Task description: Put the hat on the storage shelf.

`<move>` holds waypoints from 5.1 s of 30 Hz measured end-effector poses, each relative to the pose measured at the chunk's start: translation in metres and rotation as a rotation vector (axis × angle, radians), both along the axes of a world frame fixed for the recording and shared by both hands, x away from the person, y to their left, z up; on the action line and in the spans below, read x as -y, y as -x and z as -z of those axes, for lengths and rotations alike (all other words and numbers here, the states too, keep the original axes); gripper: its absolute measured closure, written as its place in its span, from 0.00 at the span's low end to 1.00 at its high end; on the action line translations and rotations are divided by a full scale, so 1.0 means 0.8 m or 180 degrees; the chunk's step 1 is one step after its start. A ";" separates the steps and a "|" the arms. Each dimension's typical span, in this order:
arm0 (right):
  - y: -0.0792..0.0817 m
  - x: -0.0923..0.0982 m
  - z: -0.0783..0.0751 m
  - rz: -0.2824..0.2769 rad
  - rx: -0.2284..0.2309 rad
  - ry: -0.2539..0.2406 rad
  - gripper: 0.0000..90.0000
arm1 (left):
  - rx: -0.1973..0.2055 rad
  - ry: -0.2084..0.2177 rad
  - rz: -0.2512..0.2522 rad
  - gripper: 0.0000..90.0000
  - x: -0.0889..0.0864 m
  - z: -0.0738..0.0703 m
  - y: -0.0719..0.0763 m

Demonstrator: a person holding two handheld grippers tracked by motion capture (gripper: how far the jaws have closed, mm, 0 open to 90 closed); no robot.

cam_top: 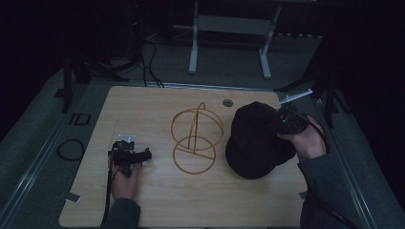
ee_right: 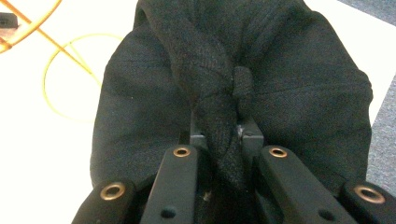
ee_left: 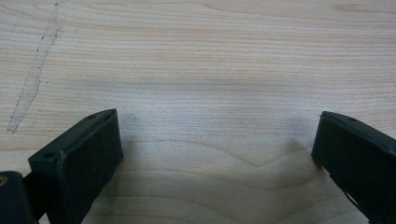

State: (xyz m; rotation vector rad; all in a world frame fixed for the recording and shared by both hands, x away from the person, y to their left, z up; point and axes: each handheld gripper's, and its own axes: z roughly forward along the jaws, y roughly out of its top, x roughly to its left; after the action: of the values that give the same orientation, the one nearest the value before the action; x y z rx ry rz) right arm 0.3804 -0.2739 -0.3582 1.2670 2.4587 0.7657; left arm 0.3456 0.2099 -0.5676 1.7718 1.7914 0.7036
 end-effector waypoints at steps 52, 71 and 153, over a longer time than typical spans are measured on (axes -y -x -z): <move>-0.012 0.020 -0.082 0.0028 0.0216 -0.0190 0.91 | -0.0007 -0.0002 0.0006 0.01 0.000 0.000 0.000; -0.008 0.020 -0.114 -0.0116 0.0292 -0.0405 0.91 | -0.0007 0.0000 0.0005 0.01 0.001 0.000 0.000; -0.025 -0.151 -0.158 -0.1158 0.0121 -0.1021 0.91 | -0.0010 0.0001 0.0015 0.01 0.001 0.000 -0.001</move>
State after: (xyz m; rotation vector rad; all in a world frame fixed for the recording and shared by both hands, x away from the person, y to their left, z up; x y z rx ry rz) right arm 0.4000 -0.1530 -0.2318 0.8881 2.6448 1.3069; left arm 0.3460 0.2092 -0.5673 1.7773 1.7887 0.6989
